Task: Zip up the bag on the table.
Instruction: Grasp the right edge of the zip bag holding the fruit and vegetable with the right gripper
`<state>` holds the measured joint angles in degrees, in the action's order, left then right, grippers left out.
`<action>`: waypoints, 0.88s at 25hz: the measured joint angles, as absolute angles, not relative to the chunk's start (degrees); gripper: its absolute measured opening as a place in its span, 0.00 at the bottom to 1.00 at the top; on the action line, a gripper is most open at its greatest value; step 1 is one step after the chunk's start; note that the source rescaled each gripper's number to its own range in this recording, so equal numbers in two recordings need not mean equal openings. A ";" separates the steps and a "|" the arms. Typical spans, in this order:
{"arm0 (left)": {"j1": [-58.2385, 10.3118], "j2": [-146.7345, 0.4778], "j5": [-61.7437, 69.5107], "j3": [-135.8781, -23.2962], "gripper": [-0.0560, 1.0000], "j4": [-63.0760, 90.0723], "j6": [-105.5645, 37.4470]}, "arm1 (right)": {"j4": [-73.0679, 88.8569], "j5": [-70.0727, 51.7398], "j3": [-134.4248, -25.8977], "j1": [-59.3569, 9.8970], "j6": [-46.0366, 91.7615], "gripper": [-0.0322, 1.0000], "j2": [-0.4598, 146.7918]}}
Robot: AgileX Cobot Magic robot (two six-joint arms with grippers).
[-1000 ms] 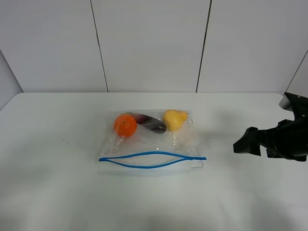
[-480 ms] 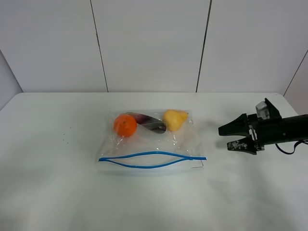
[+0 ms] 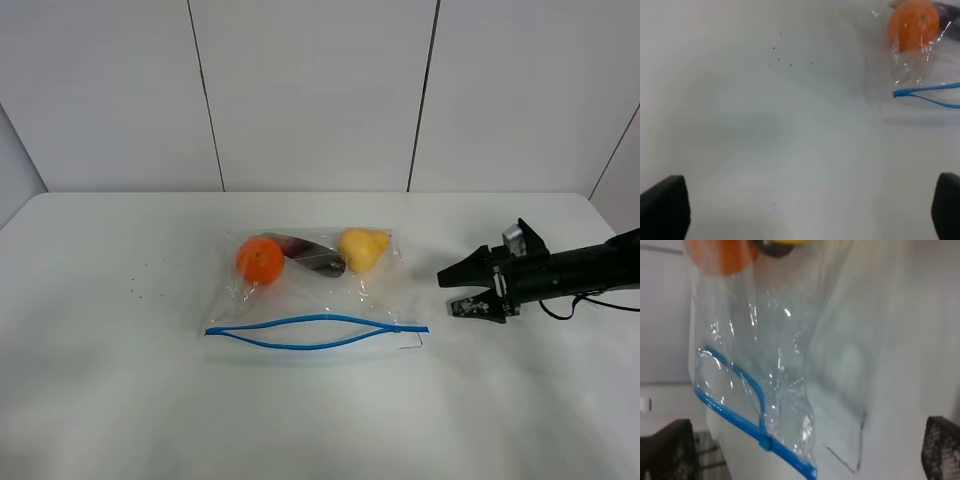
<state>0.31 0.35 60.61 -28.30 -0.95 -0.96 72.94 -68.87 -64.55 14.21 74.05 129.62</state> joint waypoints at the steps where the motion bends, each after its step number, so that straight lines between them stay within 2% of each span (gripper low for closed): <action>1: 0.31 0.35 60.61 -28.30 1.00 -0.95 -0.96 | 72.94 -68.87 -65.07 13.13 73.94 1.00 129.98; 11: 0.31 0.35 60.61 -28.30 1.00 -0.95 -0.96 | 75.21 -67.31 -67.09 3.10 72.39 1.00 132.08; 22: 0.31 0.35 60.61 -28.30 1.00 -0.95 -0.96 | 76.62 -67.66 -67.09 2.67 71.55 1.00 132.08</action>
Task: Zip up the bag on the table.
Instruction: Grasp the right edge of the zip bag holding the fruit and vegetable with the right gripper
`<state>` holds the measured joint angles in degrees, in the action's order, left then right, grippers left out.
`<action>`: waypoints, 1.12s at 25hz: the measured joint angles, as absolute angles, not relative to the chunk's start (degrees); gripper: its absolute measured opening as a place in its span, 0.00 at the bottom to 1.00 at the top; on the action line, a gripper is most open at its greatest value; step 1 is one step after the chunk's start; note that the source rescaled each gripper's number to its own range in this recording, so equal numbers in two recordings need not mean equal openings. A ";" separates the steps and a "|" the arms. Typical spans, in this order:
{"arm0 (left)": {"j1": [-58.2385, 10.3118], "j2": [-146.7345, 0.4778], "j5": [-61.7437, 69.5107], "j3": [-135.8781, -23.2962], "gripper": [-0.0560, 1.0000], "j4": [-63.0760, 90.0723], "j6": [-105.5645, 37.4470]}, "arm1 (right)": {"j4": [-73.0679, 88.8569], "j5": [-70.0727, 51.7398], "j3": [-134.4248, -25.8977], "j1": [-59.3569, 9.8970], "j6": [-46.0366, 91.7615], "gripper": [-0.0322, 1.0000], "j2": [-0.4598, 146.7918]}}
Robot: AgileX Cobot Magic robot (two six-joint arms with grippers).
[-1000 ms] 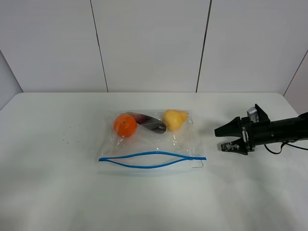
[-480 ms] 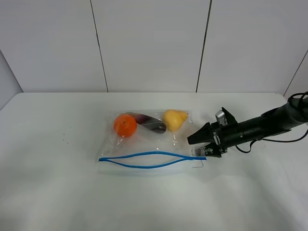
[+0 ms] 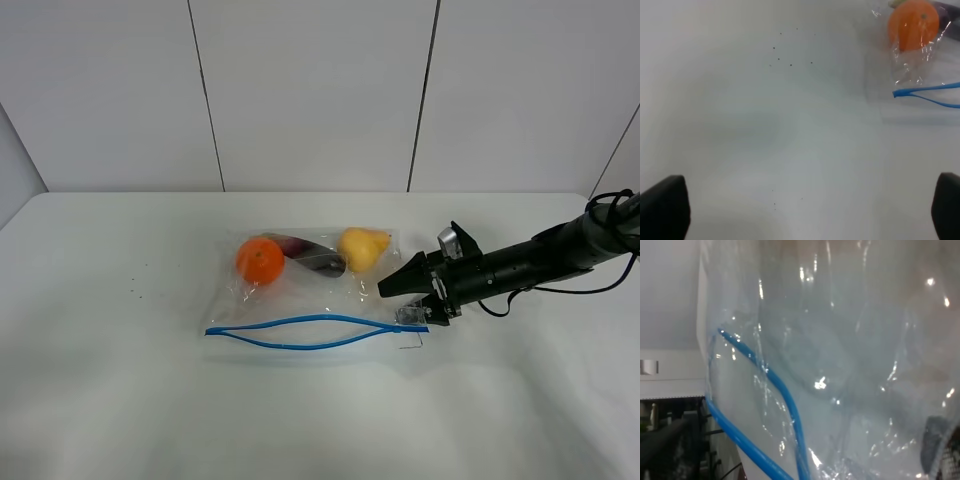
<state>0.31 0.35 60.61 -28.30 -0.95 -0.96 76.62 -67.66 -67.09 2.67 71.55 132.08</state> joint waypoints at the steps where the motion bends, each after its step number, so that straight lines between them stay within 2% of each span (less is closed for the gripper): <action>1: 0.31 0.35 60.61 -28.30 1.00 -0.95 -0.96 | 76.62 -67.76 -67.09 2.67 71.46 0.99 132.08; 16: 0.31 0.35 60.67 -28.30 1.00 -0.99 -0.96 | 75.72 -68.50 -67.09 2.67 71.25 0.46 132.08; 24: 0.31 0.35 60.67 -28.30 1.00 -0.93 -0.96 | 75.30 -68.73 -67.09 2.67 71.02 0.37 132.08; 28: 0.31 0.35 60.67 -28.30 1.00 -0.93 -0.96 | 75.24 -68.73 -67.09 2.67 70.89 0.22 132.08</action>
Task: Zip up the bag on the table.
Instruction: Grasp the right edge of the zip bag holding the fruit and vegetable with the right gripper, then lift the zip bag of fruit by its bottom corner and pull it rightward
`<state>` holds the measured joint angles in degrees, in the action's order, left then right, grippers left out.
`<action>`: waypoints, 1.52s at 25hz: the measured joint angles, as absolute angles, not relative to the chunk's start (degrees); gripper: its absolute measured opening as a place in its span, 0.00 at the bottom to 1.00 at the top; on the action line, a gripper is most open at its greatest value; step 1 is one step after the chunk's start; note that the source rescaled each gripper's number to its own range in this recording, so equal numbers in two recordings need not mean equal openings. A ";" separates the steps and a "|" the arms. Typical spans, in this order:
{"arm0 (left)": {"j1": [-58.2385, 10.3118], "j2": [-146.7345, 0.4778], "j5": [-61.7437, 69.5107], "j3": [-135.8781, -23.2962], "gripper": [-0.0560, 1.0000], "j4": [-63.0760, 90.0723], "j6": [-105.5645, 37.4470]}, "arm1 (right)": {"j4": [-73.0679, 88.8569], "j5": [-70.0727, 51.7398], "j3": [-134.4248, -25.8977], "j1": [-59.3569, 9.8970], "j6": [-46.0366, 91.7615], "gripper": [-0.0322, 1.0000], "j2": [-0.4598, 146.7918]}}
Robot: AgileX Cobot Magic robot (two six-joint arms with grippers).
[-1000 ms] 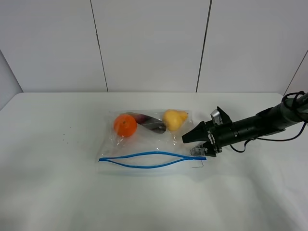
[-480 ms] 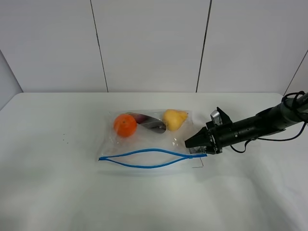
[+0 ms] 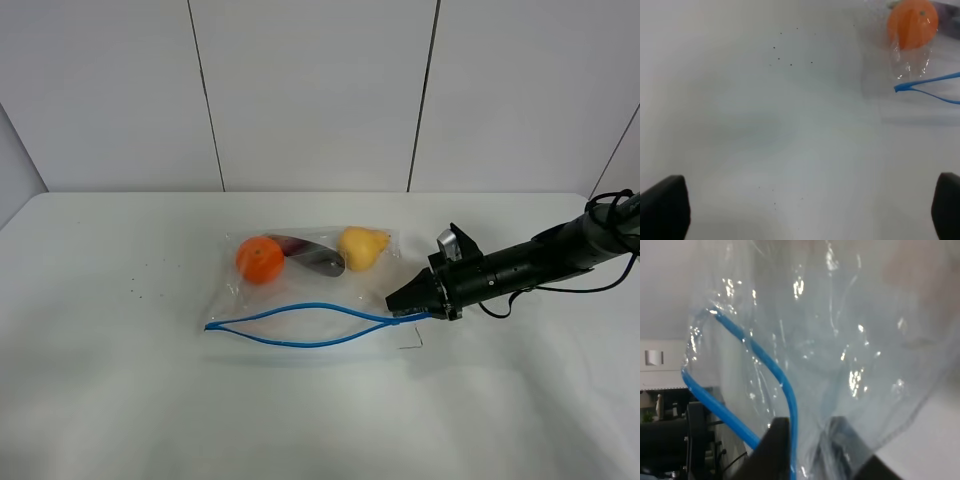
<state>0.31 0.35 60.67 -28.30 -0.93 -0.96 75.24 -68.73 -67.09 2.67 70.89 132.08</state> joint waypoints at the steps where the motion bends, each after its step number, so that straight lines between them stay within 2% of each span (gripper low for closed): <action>1: 0.31 0.35 60.67 -28.30 1.00 -0.93 -0.96 | 75.24 -68.73 -67.09 2.67 70.84 0.19 132.08; 4: 0.31 0.35 60.67 -28.30 1.00 -0.93 -0.96 | 75.24 -68.73 -67.09 2.67 70.84 0.11 132.08; 7: 0.31 0.35 60.67 -28.30 1.00 -0.93 -0.96 | 75.24 -68.73 -67.09 2.67 70.84 0.08 132.08; 38: 0.31 0.35 60.62 -28.30 1.00 -1.00 -0.96 | 72.48 -68.79 -67.04 2.67 65.19 0.06 129.18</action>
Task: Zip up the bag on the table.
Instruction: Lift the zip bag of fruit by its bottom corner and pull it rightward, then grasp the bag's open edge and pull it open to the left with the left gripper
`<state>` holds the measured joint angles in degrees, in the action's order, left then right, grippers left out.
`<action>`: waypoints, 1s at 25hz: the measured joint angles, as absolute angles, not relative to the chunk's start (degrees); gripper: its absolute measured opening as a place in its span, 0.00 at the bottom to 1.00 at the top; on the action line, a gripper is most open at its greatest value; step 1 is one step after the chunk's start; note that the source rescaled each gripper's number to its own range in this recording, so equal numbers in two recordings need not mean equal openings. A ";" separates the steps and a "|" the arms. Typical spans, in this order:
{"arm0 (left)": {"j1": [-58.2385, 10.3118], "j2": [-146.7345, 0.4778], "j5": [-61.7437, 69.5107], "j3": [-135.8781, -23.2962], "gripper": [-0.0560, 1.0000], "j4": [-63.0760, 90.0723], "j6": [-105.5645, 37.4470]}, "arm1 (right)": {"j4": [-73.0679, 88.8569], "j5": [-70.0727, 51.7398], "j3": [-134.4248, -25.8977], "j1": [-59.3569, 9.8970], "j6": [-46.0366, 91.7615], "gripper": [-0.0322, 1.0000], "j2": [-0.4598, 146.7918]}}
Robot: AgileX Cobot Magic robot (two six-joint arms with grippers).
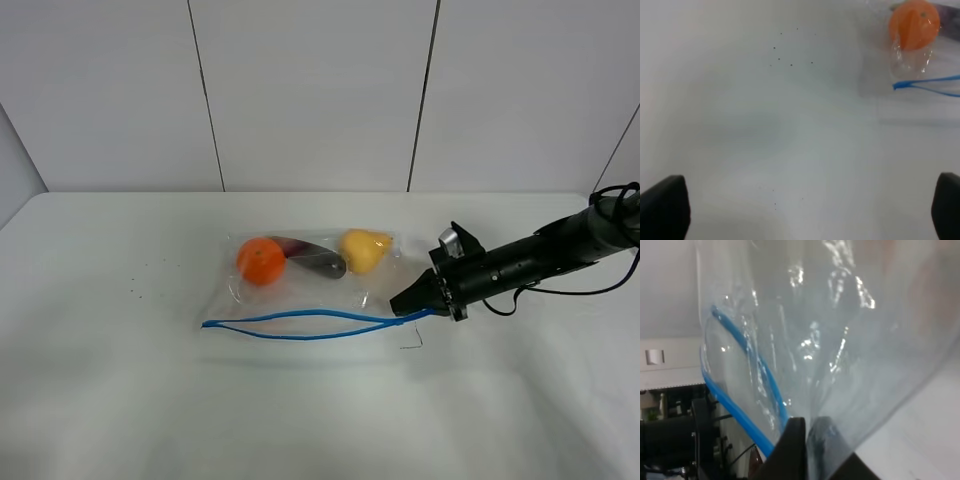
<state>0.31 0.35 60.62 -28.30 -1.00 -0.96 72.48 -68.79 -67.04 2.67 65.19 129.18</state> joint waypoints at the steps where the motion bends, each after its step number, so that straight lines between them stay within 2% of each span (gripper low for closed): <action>1: 0.31 0.35 60.62 -28.30 1.00 -1.00 -0.96 | 72.48 -68.79 -67.04 2.67 64.96 0.06 128.37; 17: 0.31 -0.23 60.25 -28.67 1.00 -0.95 -0.96 | 71.47 -68.86 -66.99 2.67 60.87 0.06 119.76; 20: 0.31 -5.49 57.49 -31.29 1.00 -0.94 -3.77 | 70.46 -68.86 -66.99 2.67 60.22 0.06 119.76; 25: 0.31 -22.15 45.84 -40.75 1.00 -0.44 -8.62 | 70.21 -68.86 -66.99 2.67 59.64 0.06 119.76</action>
